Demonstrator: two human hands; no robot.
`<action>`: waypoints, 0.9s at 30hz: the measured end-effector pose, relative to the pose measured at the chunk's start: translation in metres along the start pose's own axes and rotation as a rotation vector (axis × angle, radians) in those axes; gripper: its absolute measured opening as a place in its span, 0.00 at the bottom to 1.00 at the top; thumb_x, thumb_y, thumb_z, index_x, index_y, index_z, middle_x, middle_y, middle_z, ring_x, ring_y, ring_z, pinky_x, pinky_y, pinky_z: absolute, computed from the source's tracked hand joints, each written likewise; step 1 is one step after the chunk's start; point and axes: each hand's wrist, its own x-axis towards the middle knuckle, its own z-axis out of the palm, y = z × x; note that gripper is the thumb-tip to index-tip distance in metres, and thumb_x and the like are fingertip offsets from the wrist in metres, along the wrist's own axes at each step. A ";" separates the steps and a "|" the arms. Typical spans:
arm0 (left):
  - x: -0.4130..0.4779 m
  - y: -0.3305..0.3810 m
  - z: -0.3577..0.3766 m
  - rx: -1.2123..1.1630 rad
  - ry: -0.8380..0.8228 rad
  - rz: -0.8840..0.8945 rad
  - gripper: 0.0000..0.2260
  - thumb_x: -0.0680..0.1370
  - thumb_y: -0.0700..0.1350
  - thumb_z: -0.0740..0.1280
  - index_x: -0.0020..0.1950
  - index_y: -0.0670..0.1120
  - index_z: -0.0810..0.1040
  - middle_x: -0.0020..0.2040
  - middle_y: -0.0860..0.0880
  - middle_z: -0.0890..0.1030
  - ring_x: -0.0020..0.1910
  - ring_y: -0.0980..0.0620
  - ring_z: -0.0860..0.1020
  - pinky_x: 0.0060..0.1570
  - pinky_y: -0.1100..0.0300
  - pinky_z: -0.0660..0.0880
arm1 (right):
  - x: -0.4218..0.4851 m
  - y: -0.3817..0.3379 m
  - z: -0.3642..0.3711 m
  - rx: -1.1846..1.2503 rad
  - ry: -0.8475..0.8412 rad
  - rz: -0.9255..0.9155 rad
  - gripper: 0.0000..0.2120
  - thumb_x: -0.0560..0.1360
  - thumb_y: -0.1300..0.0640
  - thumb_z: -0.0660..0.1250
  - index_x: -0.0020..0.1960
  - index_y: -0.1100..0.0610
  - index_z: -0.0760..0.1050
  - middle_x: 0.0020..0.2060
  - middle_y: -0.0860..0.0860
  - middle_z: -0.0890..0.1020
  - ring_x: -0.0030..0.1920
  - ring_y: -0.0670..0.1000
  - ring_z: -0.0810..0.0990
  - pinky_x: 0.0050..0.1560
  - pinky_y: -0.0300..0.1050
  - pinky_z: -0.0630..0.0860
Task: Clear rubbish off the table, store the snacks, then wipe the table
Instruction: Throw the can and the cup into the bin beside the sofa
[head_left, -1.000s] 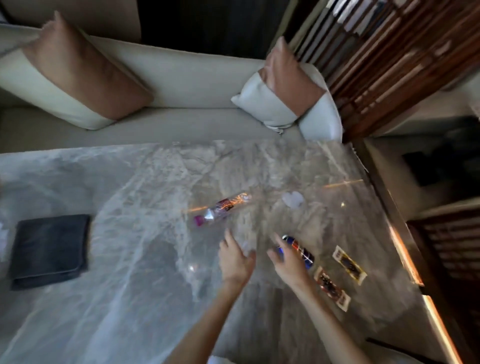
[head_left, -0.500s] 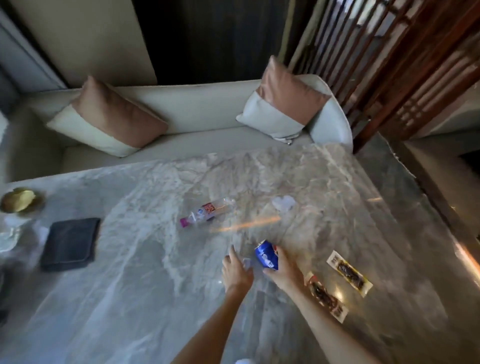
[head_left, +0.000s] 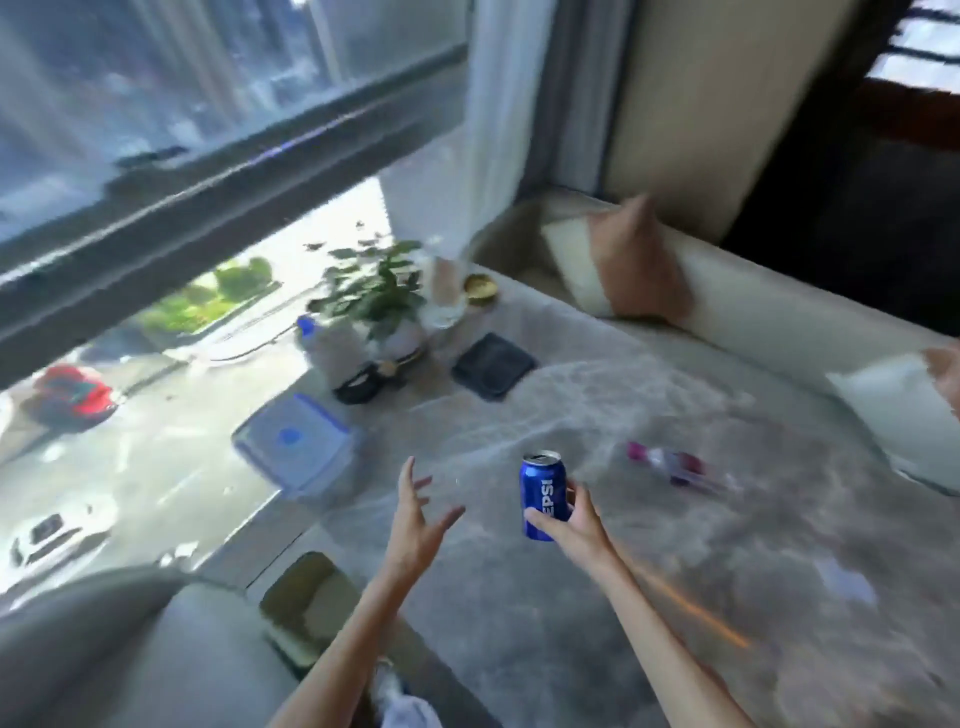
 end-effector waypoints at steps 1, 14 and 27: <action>-0.006 -0.009 -0.030 -0.033 0.058 0.012 0.45 0.71 0.47 0.75 0.78 0.51 0.47 0.64 0.53 0.70 0.58 0.49 0.74 0.59 0.51 0.76 | 0.004 -0.013 0.027 -0.033 -0.067 -0.031 0.34 0.68 0.57 0.78 0.67 0.54 0.64 0.60 0.52 0.77 0.59 0.51 0.78 0.61 0.50 0.77; -0.078 -0.157 -0.291 -0.361 0.621 -0.251 0.33 0.69 0.35 0.75 0.67 0.47 0.61 0.61 0.50 0.72 0.60 0.53 0.72 0.59 0.57 0.72 | -0.026 -0.062 0.342 -0.254 -0.567 -0.133 0.36 0.67 0.59 0.78 0.68 0.53 0.63 0.58 0.50 0.76 0.56 0.47 0.79 0.57 0.43 0.76; -0.071 -0.273 -0.342 -0.781 0.557 -0.711 0.29 0.77 0.43 0.69 0.72 0.44 0.57 0.69 0.40 0.69 0.56 0.48 0.73 0.43 0.51 0.78 | -0.023 -0.018 0.467 -0.152 -0.619 0.414 0.26 0.72 0.60 0.74 0.67 0.61 0.71 0.59 0.61 0.82 0.59 0.62 0.80 0.67 0.63 0.72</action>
